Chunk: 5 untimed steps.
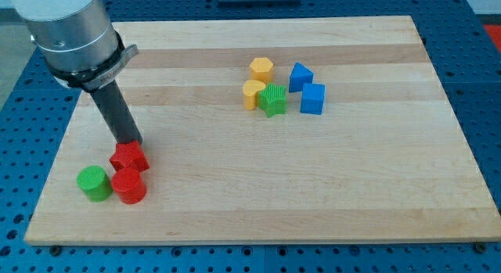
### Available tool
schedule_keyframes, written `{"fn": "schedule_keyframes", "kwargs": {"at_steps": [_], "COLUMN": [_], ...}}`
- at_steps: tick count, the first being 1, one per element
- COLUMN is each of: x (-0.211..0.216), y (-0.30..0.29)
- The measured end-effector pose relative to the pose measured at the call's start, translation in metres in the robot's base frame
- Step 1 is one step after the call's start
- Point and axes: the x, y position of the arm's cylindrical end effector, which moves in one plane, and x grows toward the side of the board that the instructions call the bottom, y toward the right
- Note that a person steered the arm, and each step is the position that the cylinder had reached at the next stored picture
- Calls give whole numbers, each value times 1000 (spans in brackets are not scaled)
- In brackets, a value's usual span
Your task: Point your arm at the blue cube
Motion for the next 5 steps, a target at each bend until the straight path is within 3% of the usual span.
{"fn": "schedule_keyframes", "kwargs": {"at_steps": [1, 2, 5], "x": [-6, -8, -34], "y": [12, 68, 290]}}
